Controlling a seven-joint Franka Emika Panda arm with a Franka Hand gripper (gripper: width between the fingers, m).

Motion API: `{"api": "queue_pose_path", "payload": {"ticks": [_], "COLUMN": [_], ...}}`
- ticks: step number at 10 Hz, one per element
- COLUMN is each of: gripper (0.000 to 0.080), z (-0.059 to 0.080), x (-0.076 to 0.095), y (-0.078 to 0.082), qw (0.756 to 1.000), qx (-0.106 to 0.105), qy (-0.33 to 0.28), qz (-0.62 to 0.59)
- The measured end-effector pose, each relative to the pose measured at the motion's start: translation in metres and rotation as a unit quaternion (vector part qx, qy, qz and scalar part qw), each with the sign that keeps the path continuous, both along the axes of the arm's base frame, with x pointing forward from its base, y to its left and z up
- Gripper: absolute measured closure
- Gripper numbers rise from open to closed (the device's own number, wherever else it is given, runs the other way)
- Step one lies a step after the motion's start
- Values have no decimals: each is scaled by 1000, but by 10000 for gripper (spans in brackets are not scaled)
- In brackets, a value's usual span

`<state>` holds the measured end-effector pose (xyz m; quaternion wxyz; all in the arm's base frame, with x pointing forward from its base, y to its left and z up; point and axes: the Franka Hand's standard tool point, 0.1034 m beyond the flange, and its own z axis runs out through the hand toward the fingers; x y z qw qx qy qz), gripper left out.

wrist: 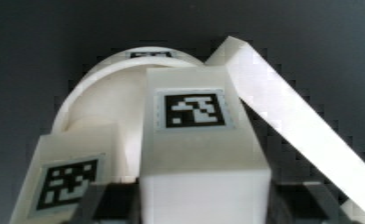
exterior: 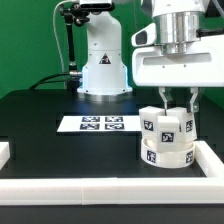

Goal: Assemble stool

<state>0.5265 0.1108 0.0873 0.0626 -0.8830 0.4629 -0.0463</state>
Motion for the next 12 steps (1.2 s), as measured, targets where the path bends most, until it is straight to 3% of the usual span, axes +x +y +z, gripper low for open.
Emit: {"api": "queue_pose_path", "payload": {"ticks": [2,4,8,12], "gripper": [465,464,464,464], "z": [0,-1,-1,-1], "x": [0,-2,-2,-2], "y": [0,2,2,-1], "qw": [998,990,951,915], "qx": [11,35,75,93], "qy": [4,9,25,36], "qz": [-54,-140,-298,-391]}}
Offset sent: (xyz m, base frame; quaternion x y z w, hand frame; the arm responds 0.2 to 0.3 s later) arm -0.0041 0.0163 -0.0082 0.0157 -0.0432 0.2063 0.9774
